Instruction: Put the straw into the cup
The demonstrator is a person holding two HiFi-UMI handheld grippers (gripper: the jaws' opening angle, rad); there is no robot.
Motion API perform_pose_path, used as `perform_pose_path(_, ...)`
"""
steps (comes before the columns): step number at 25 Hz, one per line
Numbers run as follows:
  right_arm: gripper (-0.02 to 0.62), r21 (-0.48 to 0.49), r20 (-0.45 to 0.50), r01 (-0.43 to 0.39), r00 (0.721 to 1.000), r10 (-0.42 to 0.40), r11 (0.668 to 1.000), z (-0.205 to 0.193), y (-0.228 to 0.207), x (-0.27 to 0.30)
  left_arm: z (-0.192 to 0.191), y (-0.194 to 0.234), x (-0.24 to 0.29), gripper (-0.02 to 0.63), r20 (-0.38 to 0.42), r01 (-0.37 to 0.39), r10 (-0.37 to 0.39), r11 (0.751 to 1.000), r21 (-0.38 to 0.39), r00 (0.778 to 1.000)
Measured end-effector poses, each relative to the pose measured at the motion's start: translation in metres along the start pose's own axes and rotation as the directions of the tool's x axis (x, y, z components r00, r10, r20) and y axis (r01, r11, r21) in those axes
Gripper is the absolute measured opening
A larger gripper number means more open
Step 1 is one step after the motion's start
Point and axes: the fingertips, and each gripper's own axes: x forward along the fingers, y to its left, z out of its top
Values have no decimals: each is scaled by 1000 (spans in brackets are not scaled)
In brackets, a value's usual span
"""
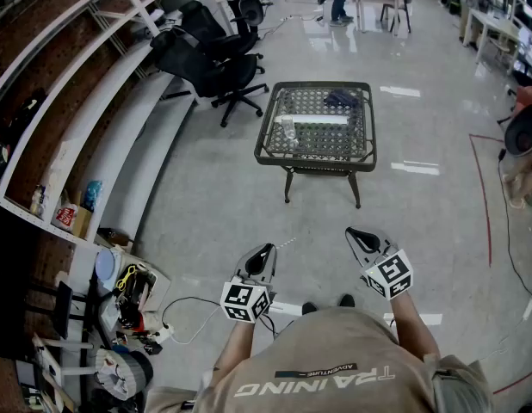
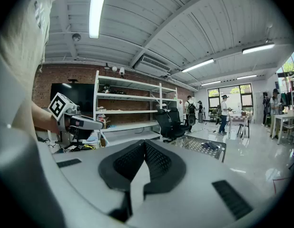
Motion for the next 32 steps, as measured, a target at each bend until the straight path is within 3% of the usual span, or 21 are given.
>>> perform_pose_path(14, 17, -17, -28, -35, 999, 35, 999, 0, 6, 18, 6, 15, -1, 35, 16, -6, 6, 1000, -11, 1000)
perform_pose_path(20, 17, -25, -39, -16, 999, 15, 1000, -1, 14, 27, 3, 32, -12, 35, 18, -27, 27, 999, -24, 999)
perform_pose_path(28, 17, 6, -55, 39, 998, -39, 999, -15, 36, 40, -18, 53, -21, 37, -39, 28, -29, 999, -20, 999)
perform_pose_path(32, 17, 37, -54, 73, 996, -71, 997, -22, 34, 42, -23, 62, -10, 35, -40, 13, -14, 1000, -25, 999)
